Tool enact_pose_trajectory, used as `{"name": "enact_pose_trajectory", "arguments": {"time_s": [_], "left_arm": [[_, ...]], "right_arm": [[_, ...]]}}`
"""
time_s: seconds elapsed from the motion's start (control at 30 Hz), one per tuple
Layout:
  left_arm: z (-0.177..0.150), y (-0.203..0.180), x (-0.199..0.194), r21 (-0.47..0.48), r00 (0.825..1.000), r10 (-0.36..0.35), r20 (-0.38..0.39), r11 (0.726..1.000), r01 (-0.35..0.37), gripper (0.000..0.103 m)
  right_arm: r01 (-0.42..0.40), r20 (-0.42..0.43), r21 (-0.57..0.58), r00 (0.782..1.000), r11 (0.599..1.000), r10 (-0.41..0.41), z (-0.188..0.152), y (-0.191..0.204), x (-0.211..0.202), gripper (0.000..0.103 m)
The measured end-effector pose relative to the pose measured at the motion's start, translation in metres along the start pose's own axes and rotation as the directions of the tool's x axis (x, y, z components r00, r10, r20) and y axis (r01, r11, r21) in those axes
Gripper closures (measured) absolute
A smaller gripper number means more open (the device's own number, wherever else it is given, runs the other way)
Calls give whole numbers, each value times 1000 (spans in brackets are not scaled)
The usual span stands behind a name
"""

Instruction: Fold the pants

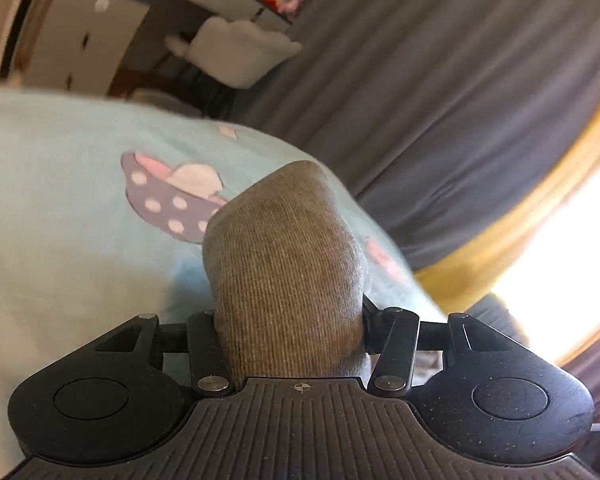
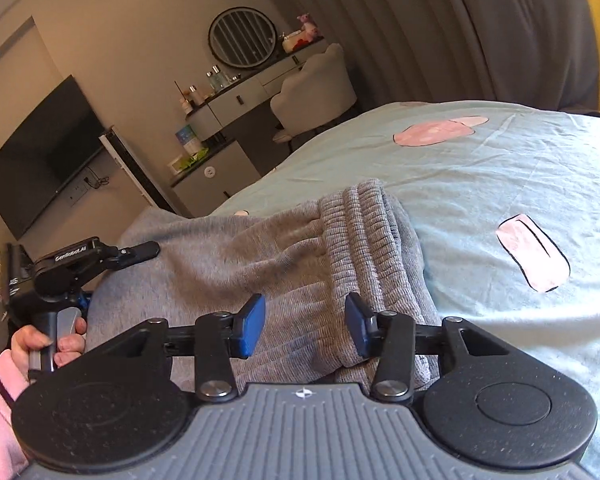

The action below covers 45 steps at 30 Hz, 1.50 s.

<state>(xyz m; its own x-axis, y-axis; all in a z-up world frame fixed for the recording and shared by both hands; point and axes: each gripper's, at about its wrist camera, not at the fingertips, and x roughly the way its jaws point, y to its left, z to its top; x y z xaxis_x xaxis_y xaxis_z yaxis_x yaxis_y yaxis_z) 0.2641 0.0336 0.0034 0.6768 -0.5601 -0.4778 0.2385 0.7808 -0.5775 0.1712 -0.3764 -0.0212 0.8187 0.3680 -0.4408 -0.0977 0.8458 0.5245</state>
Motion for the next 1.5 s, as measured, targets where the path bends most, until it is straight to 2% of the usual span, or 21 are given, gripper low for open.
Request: {"name": "enact_pose_trajectory", "arguments": {"time_s": [0.07,0.13,0.2,0.23,0.27,0.37,0.43,0.5,0.57,0.63,0.67,0.73,0.8,0.87,0.97,1.07,1.1,1.23,1.3,1.4,1.5], "left_arm": [[-4,2,-7,2,998,69,5,998,-69,38],[-4,12,-16,-19,985,171,28,985,-171,26],[-6,16,-39,-19,938,326,117,945,-326,18],[-6,16,-50,-23,924,357,135,934,-358,9],[-6,17,-61,-38,920,368,138,930,-366,8],[-13,17,-83,-105,943,317,100,946,-307,7],[-28,11,-93,-133,954,296,41,948,-288,7],[-51,4,-95,-130,965,262,-13,956,-262,7],[-72,1,-87,-96,958,279,-61,954,-284,7],[-89,5,-75,-65,946,305,-113,947,-313,7],[-95,7,-67,-75,941,305,-144,945,-318,7],[-108,16,-66,-160,951,249,-183,947,-279,7],[-105,21,-66,-208,953,242,-182,938,-278,7],[-102,12,-71,-119,944,283,-171,945,-305,11],[-108,-10,-78,29,922,365,-129,931,-365,10],[-110,-23,-81,64,907,406,-116,914,-401,10],[-110,-25,-82,66,904,411,-114,911,-406,10],[-106,-32,-87,81,893,434,-115,900,-427,10],[-102,-38,-90,93,886,451,-108,892,-442,11],[-89,-48,-98,119,883,467,-53,881,-459,12],[-69,-48,-106,126,885,465,4,878,-462,11]], "right_arm": [[-7,2,13,1000,1000,7,-1,1,0,59],[-10,0,12,1000,1000,10,0,1,-2,59],[-3,-3,-3,1000,1000,3,0,4,-5,59],[0,-2,-6,1000,1000,0,-1,2,-7,58],[4,-2,-7,1000,1000,-4,-1,2,-9,58],[14,1,-5,1000,1000,-14,-2,3,-10,58],[31,-3,-5,1000,1000,-31,-3,7,-11,58],[47,-14,-4,999,999,-47,-3,12,-14,51],[55,-32,-17,998,998,-56,-6,17,-17,41],[76,-71,-35,994,997,-78,-13,19,-19,39],[82,-76,-47,993,996,-86,-16,20,-20,39],[89,-95,-59,991,994,-94,-17,24,-23,39],[90,-97,-53,991,995,-95,-17,27,-27,39],[99,-93,-54,990,994,-104,-18,29,-31,39],[155,-130,-75,978,985,-164,-22,27,-26,39],[235,-169,-92,954,968,-248,-26,22,-19,39],[239,-162,-89,954,967,-251,-26,22,-21,39],[218,-19,-122,975,968,-222,-21,33,-40,40],[215,39,-136,977,967,-211,-16,41,-44,47],[212,84,-168,976,963,-200,-11,52,-36,58],[211,100,-207,976,955,-194,-12,61,-22,59]]}}
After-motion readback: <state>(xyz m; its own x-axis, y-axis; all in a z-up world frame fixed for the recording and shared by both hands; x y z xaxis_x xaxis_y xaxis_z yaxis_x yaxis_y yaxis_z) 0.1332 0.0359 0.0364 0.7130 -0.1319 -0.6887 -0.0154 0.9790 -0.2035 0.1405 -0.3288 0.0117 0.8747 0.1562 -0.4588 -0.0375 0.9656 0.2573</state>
